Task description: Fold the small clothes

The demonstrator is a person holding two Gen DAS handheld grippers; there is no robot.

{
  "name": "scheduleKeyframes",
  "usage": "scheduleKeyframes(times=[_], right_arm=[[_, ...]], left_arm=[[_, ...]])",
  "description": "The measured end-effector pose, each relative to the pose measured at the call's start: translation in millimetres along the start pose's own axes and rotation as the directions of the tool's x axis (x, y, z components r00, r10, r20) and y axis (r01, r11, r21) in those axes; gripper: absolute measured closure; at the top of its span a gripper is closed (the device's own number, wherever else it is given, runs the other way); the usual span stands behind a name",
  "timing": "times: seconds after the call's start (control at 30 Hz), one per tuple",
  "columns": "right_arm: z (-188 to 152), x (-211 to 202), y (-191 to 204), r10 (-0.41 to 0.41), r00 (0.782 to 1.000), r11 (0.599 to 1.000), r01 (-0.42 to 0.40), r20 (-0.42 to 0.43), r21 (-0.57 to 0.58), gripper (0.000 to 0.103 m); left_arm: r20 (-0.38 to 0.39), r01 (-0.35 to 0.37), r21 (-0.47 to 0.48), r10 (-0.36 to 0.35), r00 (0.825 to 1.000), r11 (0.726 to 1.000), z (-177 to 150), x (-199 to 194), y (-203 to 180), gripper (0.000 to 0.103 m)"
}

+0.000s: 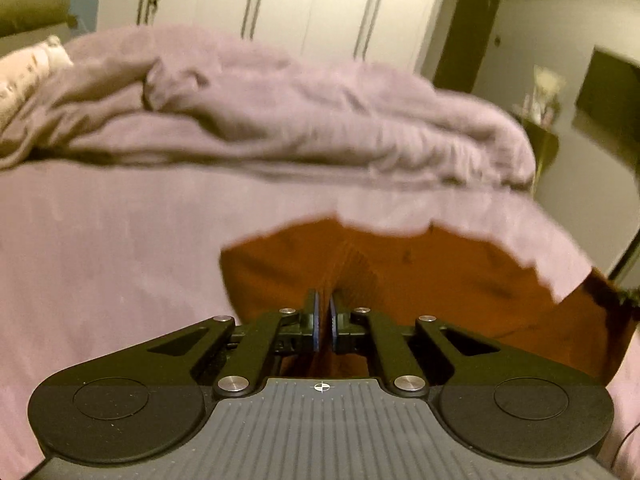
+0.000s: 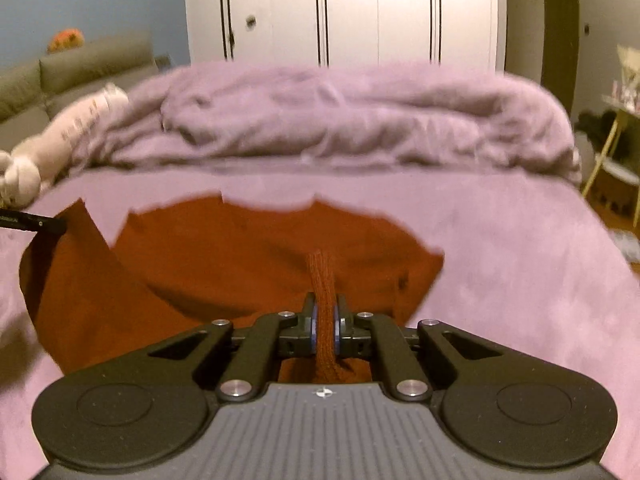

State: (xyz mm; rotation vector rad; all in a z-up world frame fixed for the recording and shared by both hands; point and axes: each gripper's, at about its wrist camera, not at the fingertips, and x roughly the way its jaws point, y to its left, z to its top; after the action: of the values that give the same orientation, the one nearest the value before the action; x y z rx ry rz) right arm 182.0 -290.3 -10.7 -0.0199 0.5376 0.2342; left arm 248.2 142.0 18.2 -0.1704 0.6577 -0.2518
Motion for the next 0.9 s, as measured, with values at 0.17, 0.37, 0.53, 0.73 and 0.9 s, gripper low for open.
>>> scheduleKeyframes(times=[0.17, 0.37, 0.53, 0.73, 0.9], right_arm=[[27.7, 16.2, -3.2, -0.049, 0.996, 0.999, 0.048, 0.074, 0.022, 0.097], [8.6, 93.3, -27.7, -0.065, 0.988, 0.992, 0.08, -0.14, 0.102, 0.096], [-13.1, 113.3, -29.9, -0.06, 0.974, 0.995, 0.076, -0.217, 0.063, 0.092], [-12.8, 128.7, -30.6, -0.056, 0.966, 0.995, 0.075, -0.251, 0.064, 0.086], [-8.9, 107.6, -13.1, -0.131, 0.981, 0.991, 0.129, -0.145, -0.021, 0.097]], left_arm=[[0.058, -0.071, -0.055, 0.074, 0.996, 0.996, 25.9, 12.4, 8.1, 0.096], [-0.151, -0.094, -0.099, 0.078, 0.985, 0.991, -3.0, 86.4, 28.4, 0.095], [-0.195, -0.027, -0.047, 0.017, 0.981, 0.999, -26.5, 101.5, 27.7, 0.065], [-0.233, -0.048, -0.032, 0.039, 0.972, 0.998, -22.7, 114.8, 25.1, 0.094], [-0.161, -0.087, 0.019, 0.089, 0.983, 0.996, -13.2, 93.3, 19.9, 0.096]])
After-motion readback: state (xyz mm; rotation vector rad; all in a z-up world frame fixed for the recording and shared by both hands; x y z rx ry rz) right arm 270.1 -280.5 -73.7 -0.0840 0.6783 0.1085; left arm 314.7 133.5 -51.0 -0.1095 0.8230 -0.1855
